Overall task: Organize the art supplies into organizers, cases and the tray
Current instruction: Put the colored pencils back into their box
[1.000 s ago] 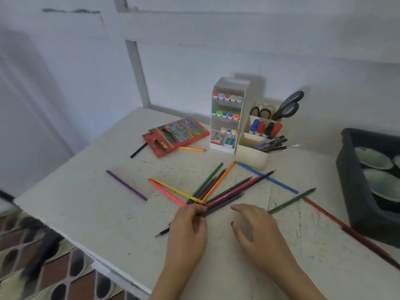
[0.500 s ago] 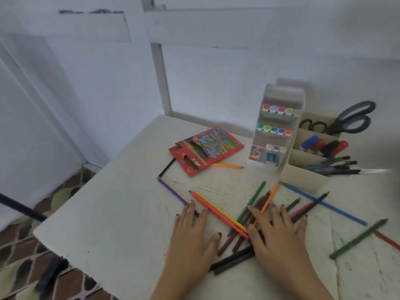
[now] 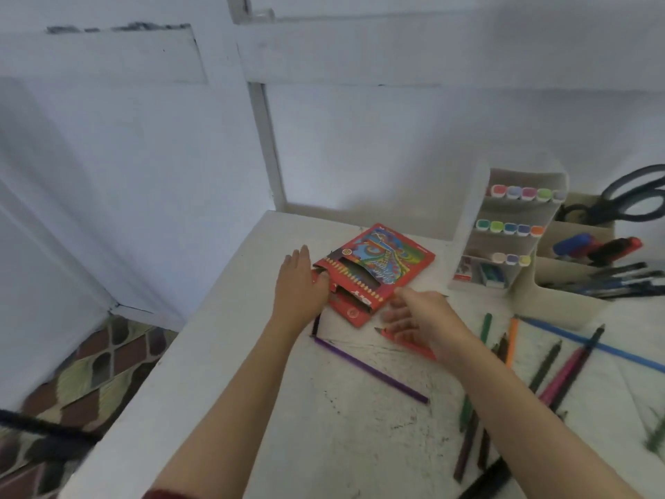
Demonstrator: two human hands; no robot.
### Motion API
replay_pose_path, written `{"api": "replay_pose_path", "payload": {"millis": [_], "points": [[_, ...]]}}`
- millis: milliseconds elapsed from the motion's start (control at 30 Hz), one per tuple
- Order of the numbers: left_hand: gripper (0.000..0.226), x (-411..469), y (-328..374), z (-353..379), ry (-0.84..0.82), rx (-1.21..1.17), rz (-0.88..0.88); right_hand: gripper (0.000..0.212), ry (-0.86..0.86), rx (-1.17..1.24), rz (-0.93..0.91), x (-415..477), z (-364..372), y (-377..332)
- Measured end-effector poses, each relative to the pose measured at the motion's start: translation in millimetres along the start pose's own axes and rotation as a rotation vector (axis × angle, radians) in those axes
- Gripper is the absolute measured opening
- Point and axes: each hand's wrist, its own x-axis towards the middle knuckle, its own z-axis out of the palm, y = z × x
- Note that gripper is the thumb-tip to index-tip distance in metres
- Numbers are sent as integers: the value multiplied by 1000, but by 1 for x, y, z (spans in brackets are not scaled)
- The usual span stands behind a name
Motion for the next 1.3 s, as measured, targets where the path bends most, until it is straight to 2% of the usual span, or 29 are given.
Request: {"api": "replay_pose_path", "payload": {"millis": [67,100,200,333,433,533,700,767,900,1000,1067,1167,1300], "points": [[19,6,7,-2,-102,-100,-46,27,16,23,9,8,2,-3],[18,6,10,-1,-100,-127,-25,27,27,25,4,11,2,-2],[29,-1,12,-1,-2,-194,36,21,76,-7,-37,10,0,-3],[21,-19,10,-10,185,-380,33,13,93,2,-186,-8,-6,-2],[22,-36,2,-26,246,-521,32,15,14,105,-231,-29,-13,-1],[26,-53,-10,-43,311,-618,45,16,-73,51,-280,-44,-20,3],[26,-82,-26,-73,375,-473,117,13,-280,-130,-363,-66,-30,14],[44,-97,-31,-84,317,-363,185,16,-370,-225,-355,-72,-30,20],[62,-128,-47,-86,-2,-171,311,18,-490,-586,-334,-78,-26,36],[72,-143,-64,-69,-273,-61,293,18,-502,-759,-341,-81,-19,48],[71,-149,-75,-56,-389,15,265,16,-474,-804,-378,-80,-16,57],[67,-155,-83,-46,-429,74,248,14,-351,-917,-464,-80,-15,67],[64,-151,-80,-46,-345,69,275,20,-115,-992,-672,-84,-18,69]]}}
